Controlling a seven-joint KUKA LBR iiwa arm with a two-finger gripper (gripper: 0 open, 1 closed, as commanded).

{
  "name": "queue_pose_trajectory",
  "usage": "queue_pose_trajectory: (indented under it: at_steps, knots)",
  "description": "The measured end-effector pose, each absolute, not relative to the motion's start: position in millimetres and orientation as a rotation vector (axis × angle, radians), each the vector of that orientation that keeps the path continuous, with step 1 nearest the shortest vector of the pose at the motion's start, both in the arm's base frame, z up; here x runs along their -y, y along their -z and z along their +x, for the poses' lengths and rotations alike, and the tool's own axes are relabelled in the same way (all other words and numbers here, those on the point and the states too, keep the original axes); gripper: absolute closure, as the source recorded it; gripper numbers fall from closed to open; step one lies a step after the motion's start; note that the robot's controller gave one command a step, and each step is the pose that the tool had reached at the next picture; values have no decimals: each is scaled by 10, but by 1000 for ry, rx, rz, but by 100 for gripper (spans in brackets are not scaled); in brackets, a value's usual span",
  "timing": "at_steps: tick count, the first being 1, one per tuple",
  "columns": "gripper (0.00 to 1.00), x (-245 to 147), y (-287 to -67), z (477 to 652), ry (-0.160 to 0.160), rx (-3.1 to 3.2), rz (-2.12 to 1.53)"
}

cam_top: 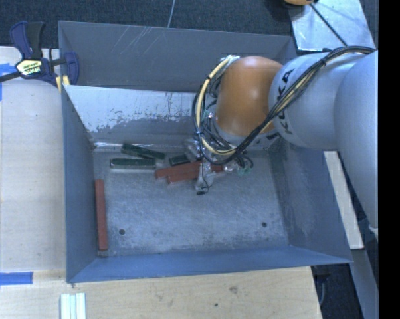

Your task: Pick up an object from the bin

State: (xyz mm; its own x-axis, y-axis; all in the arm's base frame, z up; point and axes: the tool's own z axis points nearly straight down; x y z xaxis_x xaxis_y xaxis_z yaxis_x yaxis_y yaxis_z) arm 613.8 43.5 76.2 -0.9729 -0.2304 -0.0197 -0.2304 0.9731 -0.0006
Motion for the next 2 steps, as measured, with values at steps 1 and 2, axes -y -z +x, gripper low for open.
queue_pose_trajectory:
  at_steps: [1, 2]
  knots:
    - [100, -434, -763, 6139, -3, -3101, -362]
    - [100, -394, -2265, 6173, 1, -3108, -415]
